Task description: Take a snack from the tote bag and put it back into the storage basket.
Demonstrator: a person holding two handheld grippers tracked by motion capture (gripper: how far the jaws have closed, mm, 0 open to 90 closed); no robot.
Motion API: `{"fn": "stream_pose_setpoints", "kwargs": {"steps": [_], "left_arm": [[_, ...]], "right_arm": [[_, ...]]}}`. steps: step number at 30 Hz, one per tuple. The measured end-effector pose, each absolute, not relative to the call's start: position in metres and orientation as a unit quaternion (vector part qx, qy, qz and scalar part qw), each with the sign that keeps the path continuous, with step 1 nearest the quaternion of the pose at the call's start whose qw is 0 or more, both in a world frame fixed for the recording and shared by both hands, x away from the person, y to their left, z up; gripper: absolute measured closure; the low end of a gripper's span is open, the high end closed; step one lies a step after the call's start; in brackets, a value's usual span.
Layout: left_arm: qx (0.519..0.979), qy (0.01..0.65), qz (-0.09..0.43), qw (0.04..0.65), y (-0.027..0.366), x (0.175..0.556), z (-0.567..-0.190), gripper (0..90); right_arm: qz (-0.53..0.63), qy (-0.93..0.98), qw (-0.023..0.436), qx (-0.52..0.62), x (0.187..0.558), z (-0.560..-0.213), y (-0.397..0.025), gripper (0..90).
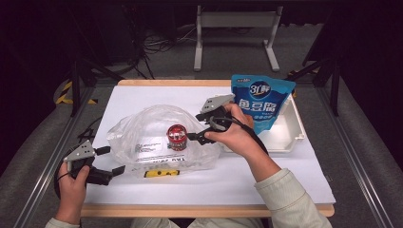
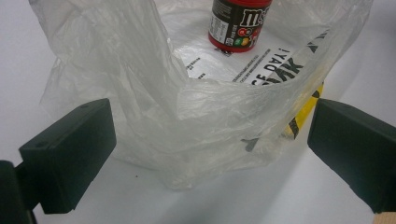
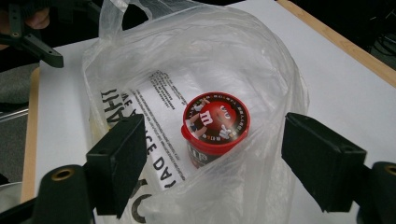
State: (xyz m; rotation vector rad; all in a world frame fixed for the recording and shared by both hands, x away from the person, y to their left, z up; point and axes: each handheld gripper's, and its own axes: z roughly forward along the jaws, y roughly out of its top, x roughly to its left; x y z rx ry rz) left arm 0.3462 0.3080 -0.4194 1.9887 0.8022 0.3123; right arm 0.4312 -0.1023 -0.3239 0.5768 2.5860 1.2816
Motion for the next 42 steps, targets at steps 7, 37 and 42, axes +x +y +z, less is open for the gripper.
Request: {"fn": "stream_pose_setpoints", "kwargs": {"steps": [7, 37, 42], "left_arm": [[0.812, 0.326, 0.128, 0.467, 0.308, 0.346, -0.419, 1.8], [0.806, 0.335, 0.128, 0.47, 0.315, 0.34, -0.42, 1.7], [0.806, 0.336, 0.127, 0.471, 0.314, 0.34, -0.42, 1.7]], "right_arm": [[0.425, 0.882, 0.094, 0.182, 0.438, -0.331, -0.082, 21.8], [0.4, 0.895, 0.076, 0.183, 0.476, -0.379, -0.034, 15.4], [0.386, 0.9, 0.072, 0.189, 0.481, -0.388, -0.032, 14.7]]}}
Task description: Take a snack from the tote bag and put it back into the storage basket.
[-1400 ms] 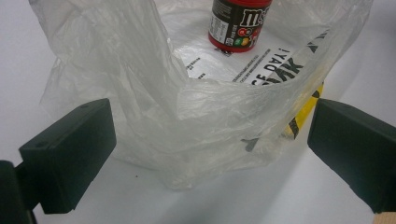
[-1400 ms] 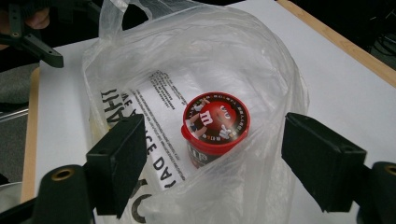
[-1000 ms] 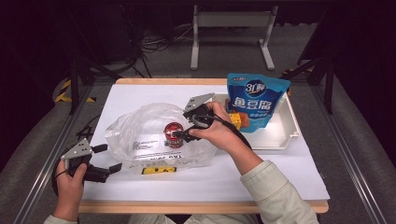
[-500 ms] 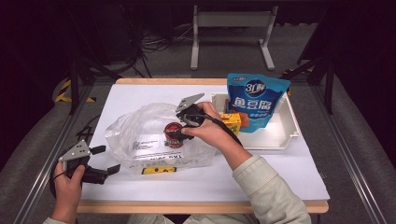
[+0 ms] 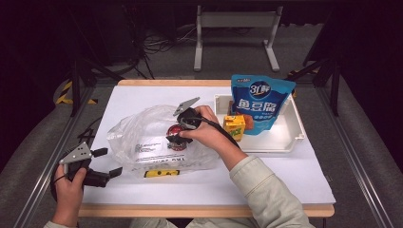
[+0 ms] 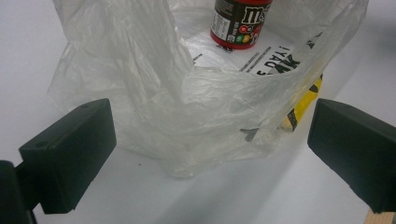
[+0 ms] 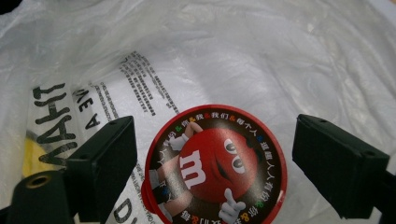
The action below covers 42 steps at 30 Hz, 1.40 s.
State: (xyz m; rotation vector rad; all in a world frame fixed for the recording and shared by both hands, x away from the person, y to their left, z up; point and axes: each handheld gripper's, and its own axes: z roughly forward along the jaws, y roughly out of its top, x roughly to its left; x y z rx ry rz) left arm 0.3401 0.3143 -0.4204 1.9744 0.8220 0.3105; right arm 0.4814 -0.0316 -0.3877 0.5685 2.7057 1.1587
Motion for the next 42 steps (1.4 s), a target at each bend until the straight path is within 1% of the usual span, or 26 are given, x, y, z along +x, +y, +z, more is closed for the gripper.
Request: {"fn": "stream_pose_setpoints", "kwargs": {"steps": [5, 21, 25, 29, 37, 42], "left_arm": [[0.807, 0.333, 0.126, 0.471, 0.314, 0.34, -0.42, 1.7], [0.807, 0.333, 0.125, 0.471, 0.314, 0.341, -0.42, 1.7], [0.806, 0.334, 0.127, 0.472, 0.314, 0.341, -0.42, 1.7], [0.806, 0.334, 0.127, 0.472, 0.314, 0.341, -0.42, 1.7], [0.804, 0.337, 0.127, 0.473, 0.314, 0.34, -0.42, 1.7], [0.805, 0.334, 0.13, 0.472, 0.315, 0.341, -0.42, 1.7]], "right_arm": [[0.375, 0.906, 0.064, 0.187, 0.484, -0.396, -0.029, 13.3], [0.322, 0.925, 0.071, 0.189, 0.483, -0.417, -0.021, 13.3], [0.31, 0.929, 0.073, 0.189, 0.484, -0.419, -0.021, 16.8], [0.302, 0.932, 0.069, 0.186, 0.483, -0.418, -0.021, 24.6], [0.297, 0.934, 0.077, 0.181, 0.482, -0.416, -0.02, 25.2], [0.308, 0.931, 0.083, 0.177, 0.48, -0.408, -0.021, 25.2]]}}
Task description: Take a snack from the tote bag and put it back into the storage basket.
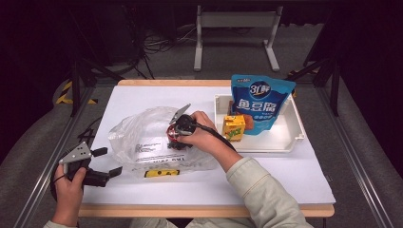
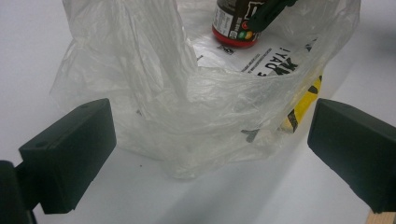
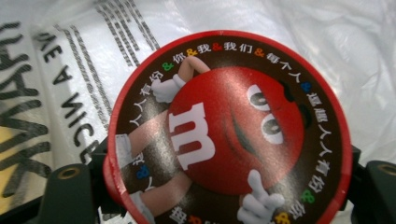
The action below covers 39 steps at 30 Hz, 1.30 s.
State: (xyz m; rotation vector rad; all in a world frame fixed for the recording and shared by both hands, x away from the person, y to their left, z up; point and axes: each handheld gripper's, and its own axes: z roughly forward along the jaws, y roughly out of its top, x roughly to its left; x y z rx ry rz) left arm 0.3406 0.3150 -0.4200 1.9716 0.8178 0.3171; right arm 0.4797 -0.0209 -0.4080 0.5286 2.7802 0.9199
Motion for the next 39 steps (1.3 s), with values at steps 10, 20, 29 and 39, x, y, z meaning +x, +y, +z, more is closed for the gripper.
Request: {"fn": "stream_pose_setpoints", "kwargs": {"steps": [10, 20, 29, 39], "left_arm": [[0.805, 0.334, 0.128, 0.473, 0.314, 0.341, -0.42, 1.7], [0.805, 0.334, 0.127, 0.474, 0.312, 0.343, -0.419, 1.7], [0.807, 0.327, 0.128, 0.474, 0.31, 0.346, -0.419, 1.7], [0.809, 0.325, 0.127, 0.472, 0.308, 0.349, -0.419, 1.7]], "right_arm": [[0.323, 0.929, 0.084, 0.159, 0.47, -0.382, -0.023, 25.2], [0.333, 0.927, 0.087, 0.146, 0.459, -0.36, -0.032, 25.2], [0.34, 0.925, 0.095, 0.144, 0.451, -0.342, -0.047, 25.2], [0.336, 0.924, 0.108, 0.145, 0.441, -0.322, -0.072, 25.2]]}}
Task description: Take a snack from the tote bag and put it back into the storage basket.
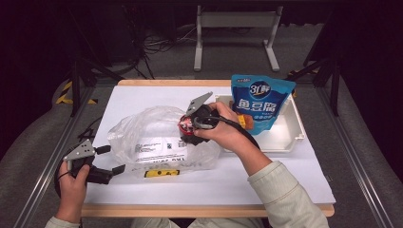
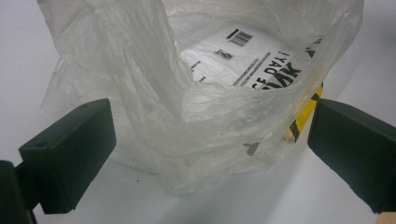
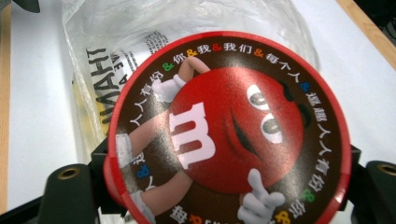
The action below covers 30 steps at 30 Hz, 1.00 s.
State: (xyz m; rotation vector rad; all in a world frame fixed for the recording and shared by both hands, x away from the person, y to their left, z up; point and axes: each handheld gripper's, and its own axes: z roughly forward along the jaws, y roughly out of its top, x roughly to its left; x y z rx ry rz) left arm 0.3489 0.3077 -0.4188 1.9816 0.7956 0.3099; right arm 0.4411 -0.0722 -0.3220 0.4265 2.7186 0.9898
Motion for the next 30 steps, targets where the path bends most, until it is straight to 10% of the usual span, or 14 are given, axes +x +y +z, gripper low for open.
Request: {"fn": "stream_pose_setpoints", "kwargs": {"steps": [30], "left_arm": [[0.808, 0.331, 0.124, 0.471, 0.307, 0.349, -0.419, 1.7]], "right_arm": [[0.337, 0.907, 0.147, 0.205, 0.427, -0.294, -0.175, 25.2]]}}
